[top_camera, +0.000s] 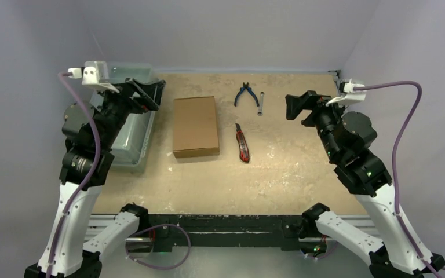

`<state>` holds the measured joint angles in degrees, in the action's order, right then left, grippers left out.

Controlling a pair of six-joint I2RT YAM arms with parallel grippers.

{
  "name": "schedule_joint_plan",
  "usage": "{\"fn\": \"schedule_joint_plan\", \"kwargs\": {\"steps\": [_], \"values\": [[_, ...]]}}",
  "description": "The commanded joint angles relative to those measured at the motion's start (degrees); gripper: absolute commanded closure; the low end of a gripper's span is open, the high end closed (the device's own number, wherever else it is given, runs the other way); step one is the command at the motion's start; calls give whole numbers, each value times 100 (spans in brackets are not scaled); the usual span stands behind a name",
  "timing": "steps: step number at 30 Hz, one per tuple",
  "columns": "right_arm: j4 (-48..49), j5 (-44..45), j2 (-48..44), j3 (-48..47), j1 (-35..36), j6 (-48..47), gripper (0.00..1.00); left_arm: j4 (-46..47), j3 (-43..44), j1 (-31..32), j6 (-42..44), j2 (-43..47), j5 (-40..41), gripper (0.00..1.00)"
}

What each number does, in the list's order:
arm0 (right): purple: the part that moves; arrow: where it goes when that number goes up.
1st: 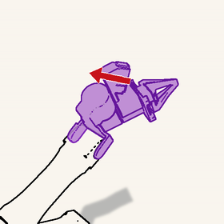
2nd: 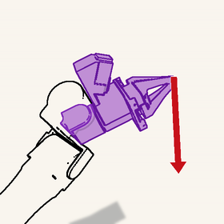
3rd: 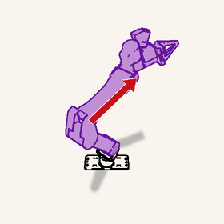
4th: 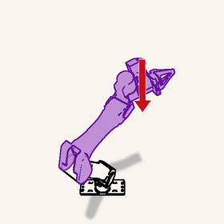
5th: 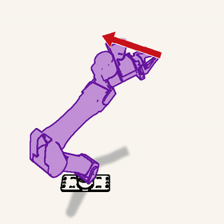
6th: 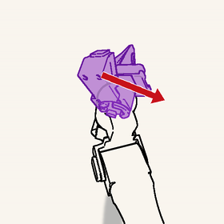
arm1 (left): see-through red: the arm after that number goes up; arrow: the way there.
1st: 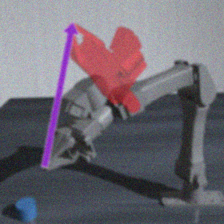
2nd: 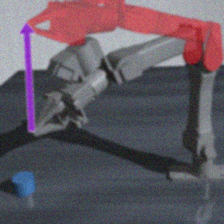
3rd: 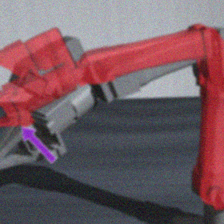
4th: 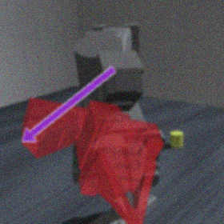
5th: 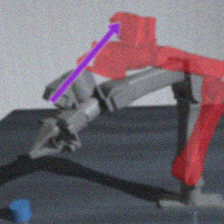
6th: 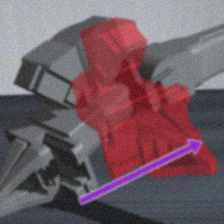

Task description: Unpack the express box

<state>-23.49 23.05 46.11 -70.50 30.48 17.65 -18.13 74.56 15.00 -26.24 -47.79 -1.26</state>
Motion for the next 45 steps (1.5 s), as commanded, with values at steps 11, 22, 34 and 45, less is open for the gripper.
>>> {"fn": "schedule_joint_plan", "kwargs": {"steps": [11, 22, 34, 45], "values": [[692, -700, 1053, 882, 6, 466, 1, 365, -792, 52, -627, -1119, -2166, 2], [2299, -3617, 2362, 1634, 10, 1260, 1, -986, -635, 557, 155, -2191, -796, 4], [3766, -5063, 4062, 1714, 10, 2019, 15, -1478, -1313, 573, 107, -2867, 992, 8], [4199, -5302, 4961, 1773, 9, 1995, 27, -604, -1991, 574, -338, -3305, 1284, 7]]}}
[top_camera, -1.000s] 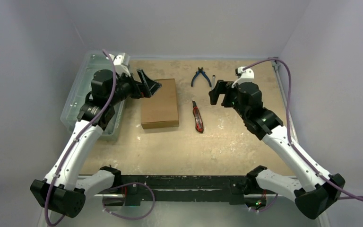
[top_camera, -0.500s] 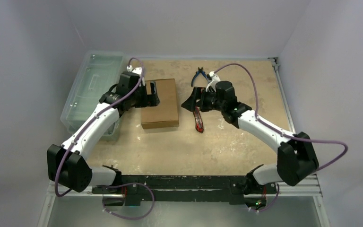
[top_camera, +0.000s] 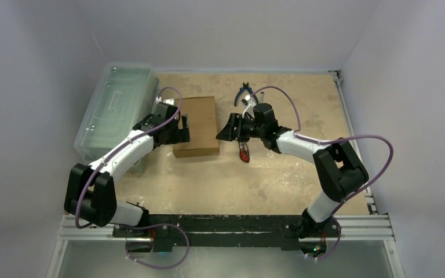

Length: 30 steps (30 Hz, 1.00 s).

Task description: Unpack the express box

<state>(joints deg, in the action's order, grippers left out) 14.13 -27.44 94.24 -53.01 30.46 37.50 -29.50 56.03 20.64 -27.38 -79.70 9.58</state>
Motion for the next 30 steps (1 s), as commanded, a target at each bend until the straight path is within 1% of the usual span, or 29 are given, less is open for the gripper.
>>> {"fn": "schedule_joint_plan", "kwargs": {"steps": [1, 3, 7, 10, 16, 19, 21, 24, 26, 30], "values": [[441, -253, 235, 9, 13, -14, 29, 593, -189, 9, -243, -156, 227, 7], [425, -295, 403, -45, 10, -84, 32, 692, -256, 9, -285, -244, 243, 7], [463, -320, 700, -130, 18, -174, 33, 990, -403, 3, -370, -413, 72, 8], [459, -370, 886, -226, 19, -243, 35, 1133, -466, 9, -412, -500, -47, 10], [535, -459, 1011, -281, 111, -343, 44, 1299, -538, 10, -490, -626, -569, 24], [631, -564, 972, -241, 179, -444, 46, 1376, -617, 39, -513, -548, -811, 26], [660, -647, 923, -209, 225, -534, 47, 1371, -684, 60, -526, -494, -928, 27], [629, -768, 733, -32, 317, -585, 50, 1418, -866, 135, -643, -379, -1400, 30], [691, -778, 467, 344, 434, -551, 50, 1446, -1038, 278, -741, -254, -1603, 31], [595, -765, -232, 1150, 538, -631, 50, 1214, -1508, 617, -986, 305, -1673, 31]]}}
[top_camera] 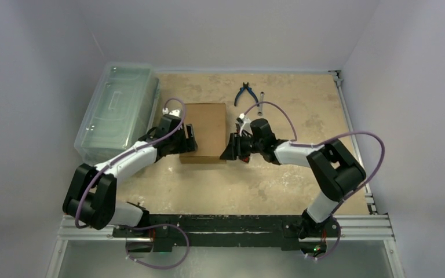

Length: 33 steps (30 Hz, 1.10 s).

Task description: Unpack the express box

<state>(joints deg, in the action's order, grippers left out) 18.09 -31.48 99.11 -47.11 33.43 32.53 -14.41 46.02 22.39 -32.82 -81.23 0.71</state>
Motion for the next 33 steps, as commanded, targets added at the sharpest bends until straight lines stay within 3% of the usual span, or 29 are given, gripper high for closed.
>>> {"fn": "schedule_joint_plan", "kwargs": {"steps": [1, 6, 12, 16, 19, 22, 27, 33], "values": [[95, -320, -860, 706, 240, -166, 50, -277, -675, 483, -574, 675, -867, 31], [-755, 42, -1654, 1003, 235, -417, 45, -799, -1024, 512, -928, 1701, -923, 23], [-1185, 655, -2218, 912, 161, -448, 22, -1637, -530, 512, -777, 2209, -299, 8], [-971, 624, -1961, 694, 157, 1, 9, -1485, -428, 503, -675, 1905, -208, 10], [-490, 539, -1814, 708, 157, 577, 2, -1045, -420, 503, -708, 1603, -287, 17], [-183, 569, -1670, 737, 163, 886, 1, -790, -410, 503, -731, 1409, -103, 25], [-124, 633, -1599, 786, 161, 945, 1, -561, -545, 503, -783, 1401, 270, 28], [100, 611, -1485, 976, 161, 836, 2, -218, -848, 503, -810, 1307, -1, 18]]}}
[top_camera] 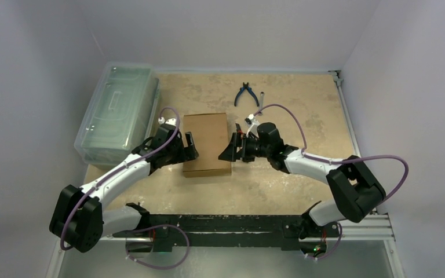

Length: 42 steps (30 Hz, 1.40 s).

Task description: Unpack the express box

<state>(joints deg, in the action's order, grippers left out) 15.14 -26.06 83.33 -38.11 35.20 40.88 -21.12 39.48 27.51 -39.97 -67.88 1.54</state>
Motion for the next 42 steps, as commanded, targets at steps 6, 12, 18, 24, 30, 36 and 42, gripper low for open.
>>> {"fn": "schedule_joint_plan", "kwargs": {"steps": [6, 12, 18, 24, 30, 36, 42], "values": [[415, 284, 366, -139, 24, -533, 4, 865, -348, -9, -221, -386, -554, 21], [429, 174, 769, -395, 37, -563, 18, 1364, -656, -9, -498, -424, -932, 29], [437, 136, 659, -451, 112, -549, 27, 1592, -735, 5, -525, -574, -1296, 33], [45, 70, 56, -518, 171, -564, 33, 2299, -785, 185, -839, -776, -1591, 34], [-689, 201, -705, -702, 168, -685, 33, 2650, -370, 766, -1073, -1227, -1539, 35], [-1324, 286, -1376, -930, 176, -786, 33, 3307, -398, 1177, -1421, -1557, -1413, 38], [-1645, 286, -1832, -1132, 222, -740, 34, 3590, -402, 1334, -1536, -1856, -1415, 37]]}}
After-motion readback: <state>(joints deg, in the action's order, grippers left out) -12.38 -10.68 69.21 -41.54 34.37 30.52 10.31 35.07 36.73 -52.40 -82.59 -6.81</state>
